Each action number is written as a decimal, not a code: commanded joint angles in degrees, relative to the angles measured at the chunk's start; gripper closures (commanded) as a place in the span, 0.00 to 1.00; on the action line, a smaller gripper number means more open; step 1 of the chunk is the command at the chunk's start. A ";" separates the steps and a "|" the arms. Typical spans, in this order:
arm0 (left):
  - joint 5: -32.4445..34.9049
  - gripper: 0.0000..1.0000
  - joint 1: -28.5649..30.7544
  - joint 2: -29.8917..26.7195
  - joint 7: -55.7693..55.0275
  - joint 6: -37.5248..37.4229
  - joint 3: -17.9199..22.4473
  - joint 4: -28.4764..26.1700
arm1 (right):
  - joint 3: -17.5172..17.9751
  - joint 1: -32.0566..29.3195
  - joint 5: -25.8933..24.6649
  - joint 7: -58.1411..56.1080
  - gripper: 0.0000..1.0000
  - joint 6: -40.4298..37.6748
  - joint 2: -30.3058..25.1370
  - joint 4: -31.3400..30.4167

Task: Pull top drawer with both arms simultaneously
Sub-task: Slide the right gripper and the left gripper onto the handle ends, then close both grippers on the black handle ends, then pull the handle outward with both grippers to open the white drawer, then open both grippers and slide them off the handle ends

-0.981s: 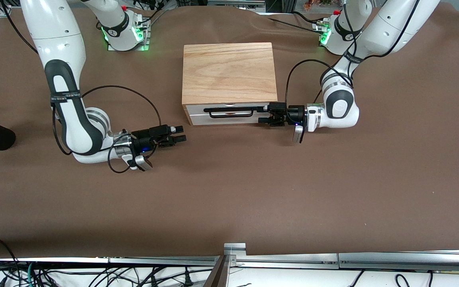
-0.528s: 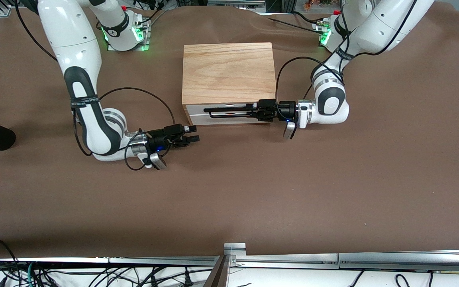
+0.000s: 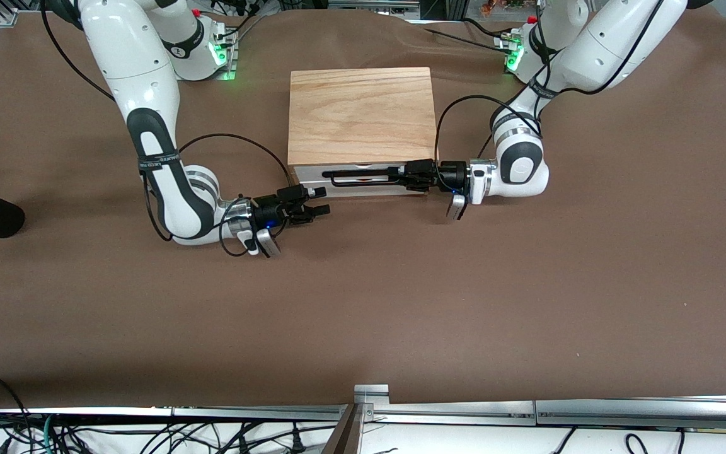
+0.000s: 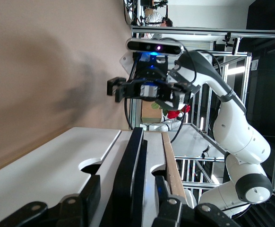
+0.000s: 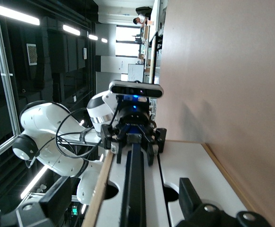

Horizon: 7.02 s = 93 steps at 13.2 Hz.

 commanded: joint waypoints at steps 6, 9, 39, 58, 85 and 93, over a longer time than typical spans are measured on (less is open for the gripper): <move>-1.79 0.87 0.27 0.15 1.94 -0.32 -0.54 -0.25 | -0.19 2.18 0.94 -5.89 0.00 -0.54 -0.68 -5.03; -1.79 0.96 0.27 0.15 1.94 -0.32 -0.45 -0.25 | -0.02 2.45 0.85 -6.68 0.06 -0.54 -0.86 -5.74; -1.62 1.00 0.18 1.47 4.75 -0.32 -0.45 0.36 | 0.60 4.47 3.31 -5.98 0.87 0.60 -2.71 -5.13; 4.10 1.00 -2.71 6.47 -3.42 -0.05 9.91 8.35 | -0.02 0.43 3.40 3.86 0.87 2.97 0.37 6.82; 4.98 1.00 -8.26 12.10 -19.07 0.39 18.35 20.32 | -0.02 -4.67 2.78 11.68 0.73 4.38 8.81 21.16; 5.06 0.00 -7.82 10.87 -19.42 -0.14 18.36 19.00 | -0.45 -4.58 -0.02 11.68 0.00 6.74 8.02 21.07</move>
